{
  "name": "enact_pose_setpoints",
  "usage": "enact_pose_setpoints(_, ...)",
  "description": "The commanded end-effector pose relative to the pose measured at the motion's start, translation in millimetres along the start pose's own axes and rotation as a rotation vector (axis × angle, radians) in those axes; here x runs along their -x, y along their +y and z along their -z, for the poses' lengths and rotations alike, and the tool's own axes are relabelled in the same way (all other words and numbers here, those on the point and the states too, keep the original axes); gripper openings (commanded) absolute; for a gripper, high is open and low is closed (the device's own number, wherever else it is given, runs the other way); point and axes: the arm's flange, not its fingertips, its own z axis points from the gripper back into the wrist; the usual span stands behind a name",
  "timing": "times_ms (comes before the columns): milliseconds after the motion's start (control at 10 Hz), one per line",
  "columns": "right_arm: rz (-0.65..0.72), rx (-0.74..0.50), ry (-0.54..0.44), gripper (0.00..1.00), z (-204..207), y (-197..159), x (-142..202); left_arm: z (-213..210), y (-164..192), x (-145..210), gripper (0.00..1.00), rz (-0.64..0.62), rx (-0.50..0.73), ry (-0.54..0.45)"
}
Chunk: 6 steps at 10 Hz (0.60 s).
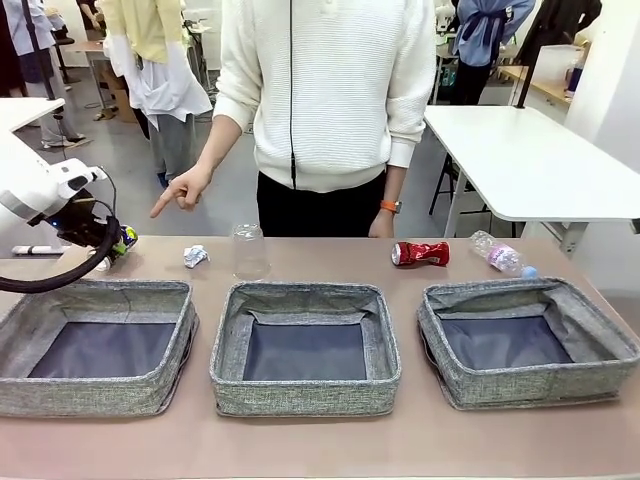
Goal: Sort the waste into the appropriate baskets.
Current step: Pick up the waste item pointed out by the person.
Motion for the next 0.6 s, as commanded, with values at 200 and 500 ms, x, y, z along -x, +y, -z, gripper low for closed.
enact_pose_setpoints(200, -0.027, -0.008, 0.000, 1.00, -0.1, 0.4, 0.6, -134.3, -57.9, 42.3, 0.00, -0.078, 0.063, 0.112)
enact_pose_setpoints(500, -0.027, -0.008, 0.000, 1.00, -0.1, 0.4, 0.6, -176.3, -105.5, 143.9, 0.00, -0.018, -0.109, -0.014)
